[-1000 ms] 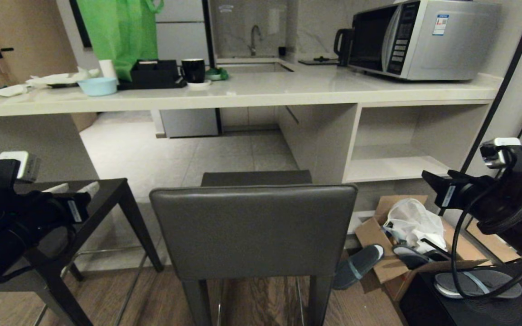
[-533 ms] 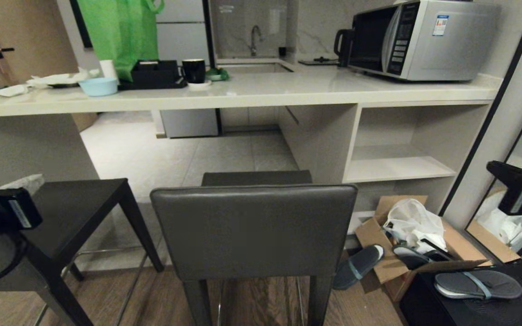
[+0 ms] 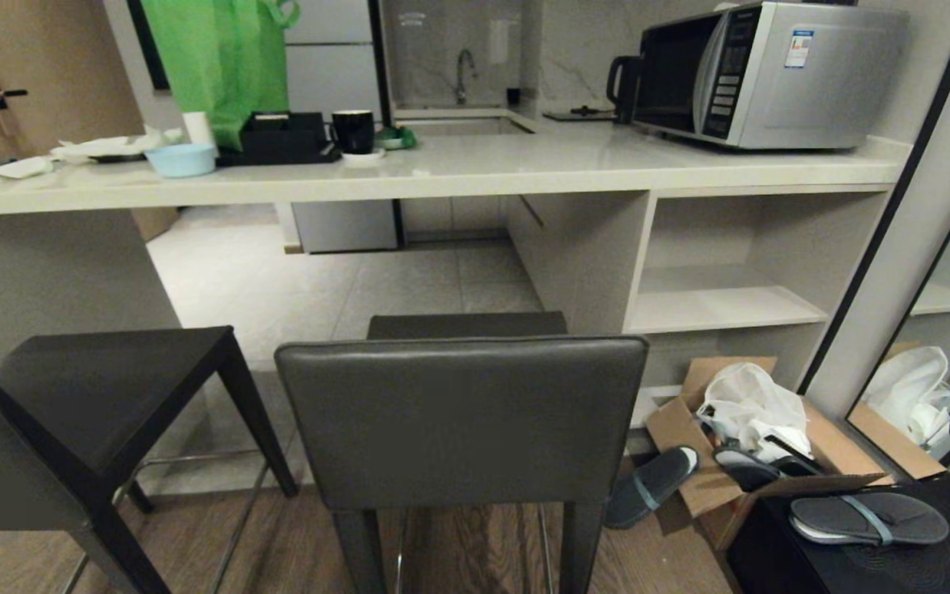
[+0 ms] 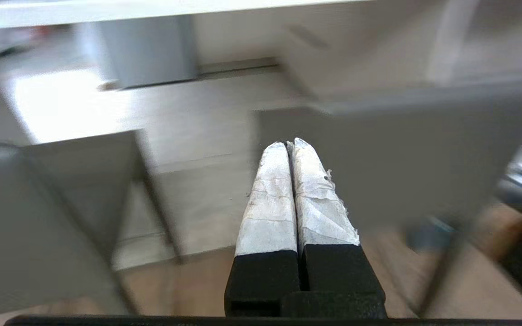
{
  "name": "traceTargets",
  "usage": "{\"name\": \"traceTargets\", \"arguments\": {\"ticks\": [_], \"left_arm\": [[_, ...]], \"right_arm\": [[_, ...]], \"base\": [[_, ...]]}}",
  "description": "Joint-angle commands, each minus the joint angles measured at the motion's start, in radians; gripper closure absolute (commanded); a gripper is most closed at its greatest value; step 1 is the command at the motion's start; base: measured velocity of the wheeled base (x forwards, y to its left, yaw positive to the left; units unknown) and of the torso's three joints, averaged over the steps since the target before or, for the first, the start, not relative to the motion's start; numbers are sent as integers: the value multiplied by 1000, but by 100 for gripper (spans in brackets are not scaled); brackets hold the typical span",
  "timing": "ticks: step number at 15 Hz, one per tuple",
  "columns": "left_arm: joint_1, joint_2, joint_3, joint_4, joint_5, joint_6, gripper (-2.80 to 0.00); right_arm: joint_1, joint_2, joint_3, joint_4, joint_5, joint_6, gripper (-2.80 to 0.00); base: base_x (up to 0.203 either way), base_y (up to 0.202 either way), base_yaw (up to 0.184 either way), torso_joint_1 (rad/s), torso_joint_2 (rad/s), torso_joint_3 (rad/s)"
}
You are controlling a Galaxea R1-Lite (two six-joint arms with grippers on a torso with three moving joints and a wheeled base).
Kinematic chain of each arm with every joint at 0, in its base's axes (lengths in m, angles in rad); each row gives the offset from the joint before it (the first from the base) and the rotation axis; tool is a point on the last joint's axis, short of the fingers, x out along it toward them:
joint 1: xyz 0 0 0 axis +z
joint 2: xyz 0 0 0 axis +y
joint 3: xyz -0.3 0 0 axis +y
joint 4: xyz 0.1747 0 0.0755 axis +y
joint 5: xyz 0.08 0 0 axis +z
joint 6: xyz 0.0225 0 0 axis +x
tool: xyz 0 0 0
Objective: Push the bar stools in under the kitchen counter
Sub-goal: Push the gray chair back under the dining table
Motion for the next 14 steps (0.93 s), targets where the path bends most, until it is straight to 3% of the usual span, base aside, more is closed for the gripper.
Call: {"name": "traceTargets", "arguments": {"ticks": [1,3,4,6,8,11,13,14], "left_arm": [[-44,-265,-28,215,-50,3,0],[-67,-399,-27,371,-61,7,0],[-73,-443,-9,424,-36,13,0],[-79,-459,50,450,124,24,0],[-80,-459,118,427,143,30,0],[-80,-459,293,288,155,33,0],[-80,-458,428,65,182,78,0],[-80,-458,455,-17,191,88,0]], "right_arm": [[-4,-259,-45,219,17,-11,0],[-27,-403,-39,350,44,-21,0],[-34,-464,-19,392,55,-24,0],[-44,-514,57,448,57,-16,0],[-46,-513,144,449,49,-10,0],[-47,-512,370,248,15,-17,0],[-47,-512,531,-2,-13,-37,0],[-47,-512,554,-53,-25,-34,0]], "base": [[0,0,0,0,0,0],[0,0,0,0,0,0],[0,0,0,0,0,0],[0,0,0,0,0,0],[0,0,0,0,0,0],[0,0,0,0,0,0],[0,0,0,0,0,0],[0,0,0,0,0,0]]}}
